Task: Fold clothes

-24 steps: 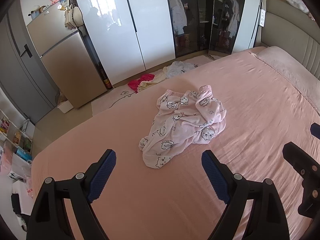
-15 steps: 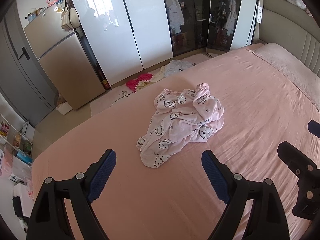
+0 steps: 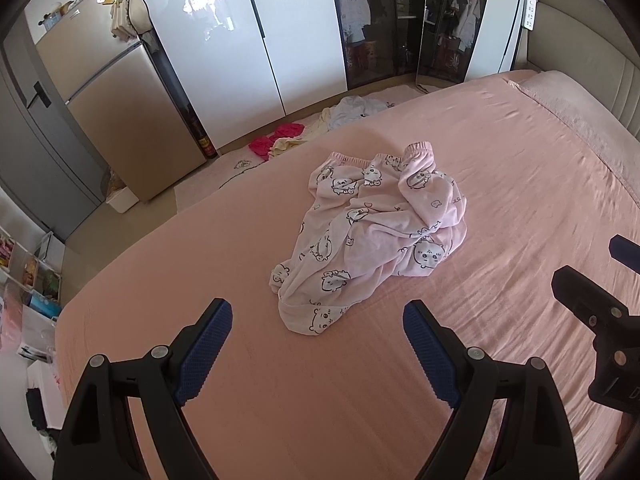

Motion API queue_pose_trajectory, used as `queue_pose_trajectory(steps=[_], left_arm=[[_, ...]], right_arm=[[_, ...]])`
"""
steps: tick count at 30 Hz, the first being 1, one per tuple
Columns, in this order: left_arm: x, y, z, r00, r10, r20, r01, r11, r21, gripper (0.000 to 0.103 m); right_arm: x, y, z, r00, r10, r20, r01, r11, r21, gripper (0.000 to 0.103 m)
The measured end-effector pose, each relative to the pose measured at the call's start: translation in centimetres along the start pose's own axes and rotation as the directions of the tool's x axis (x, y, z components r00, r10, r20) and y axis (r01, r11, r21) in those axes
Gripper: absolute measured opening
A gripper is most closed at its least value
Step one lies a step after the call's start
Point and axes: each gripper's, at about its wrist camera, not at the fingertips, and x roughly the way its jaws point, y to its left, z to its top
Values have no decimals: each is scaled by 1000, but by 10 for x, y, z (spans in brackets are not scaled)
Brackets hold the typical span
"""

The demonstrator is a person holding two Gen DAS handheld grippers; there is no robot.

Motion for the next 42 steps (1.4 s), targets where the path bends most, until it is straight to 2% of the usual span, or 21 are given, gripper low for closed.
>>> queue_pose_trajectory(steps=[9,22,36,42], left_arm=[[38,5,11,999,-21,-39,22,1000,9,88],[105,-4,20,990,-43,-138,43,999,2,88],[139,-2,35,987,-59,-152,62,998,14,88],[152,0,34,979,-131,-154,133,991,3,88]], right_arm=[[50,4,15,998,33,-46,-32,999,18,103],[110,-6,34,990,52,-127,-46,998,50,103],[173,-8,52,977,109,-184,-90,990,108,103],[199,-8,58,968,146,-205,-118,982,146,103]])
